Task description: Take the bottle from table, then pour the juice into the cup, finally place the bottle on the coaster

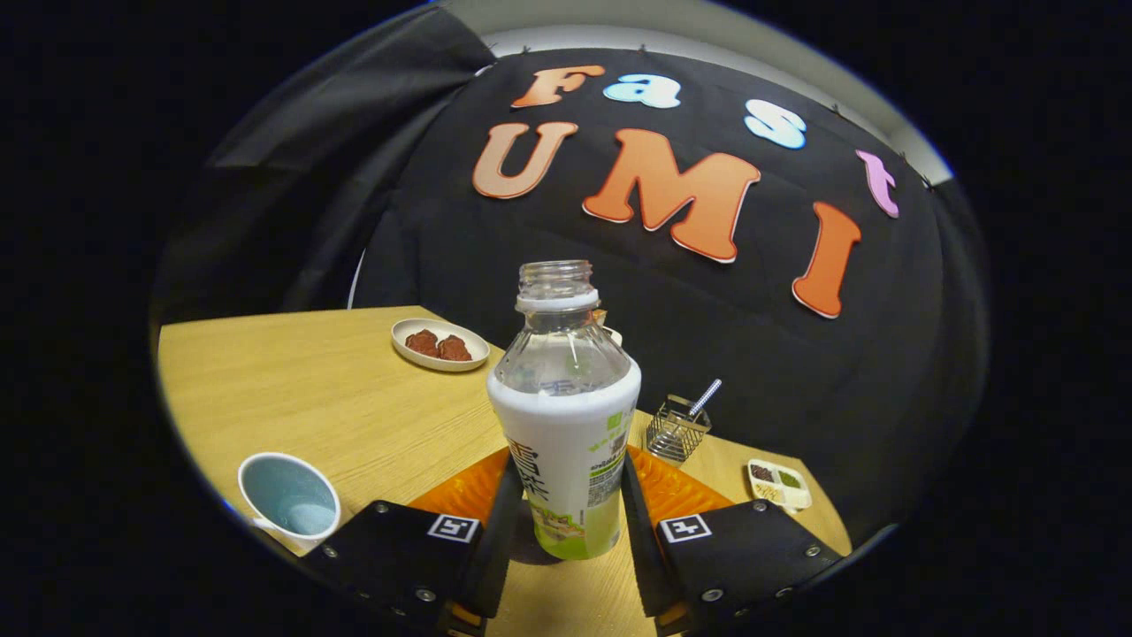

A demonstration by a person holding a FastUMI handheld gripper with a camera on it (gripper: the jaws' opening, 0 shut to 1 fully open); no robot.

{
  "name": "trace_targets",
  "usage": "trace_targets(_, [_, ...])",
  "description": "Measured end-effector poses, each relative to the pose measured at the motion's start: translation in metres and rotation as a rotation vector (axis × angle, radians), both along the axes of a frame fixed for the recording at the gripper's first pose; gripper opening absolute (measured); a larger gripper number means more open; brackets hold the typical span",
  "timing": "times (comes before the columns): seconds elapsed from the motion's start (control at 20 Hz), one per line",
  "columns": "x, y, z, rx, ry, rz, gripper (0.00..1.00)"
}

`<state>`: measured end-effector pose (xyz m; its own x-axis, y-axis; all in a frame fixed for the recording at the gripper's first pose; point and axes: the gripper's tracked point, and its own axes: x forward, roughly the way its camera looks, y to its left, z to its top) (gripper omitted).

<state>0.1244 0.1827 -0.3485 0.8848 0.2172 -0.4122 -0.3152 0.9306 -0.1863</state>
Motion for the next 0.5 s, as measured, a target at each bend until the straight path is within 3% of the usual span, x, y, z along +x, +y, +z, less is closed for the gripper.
trace_targets(0.3, [0.011,0.004,-0.020,0.192,0.103,-0.037,0.60])
trace_targets(0.5, [0.016,0.003,-0.035,0.198,0.137,-0.053,0.60])
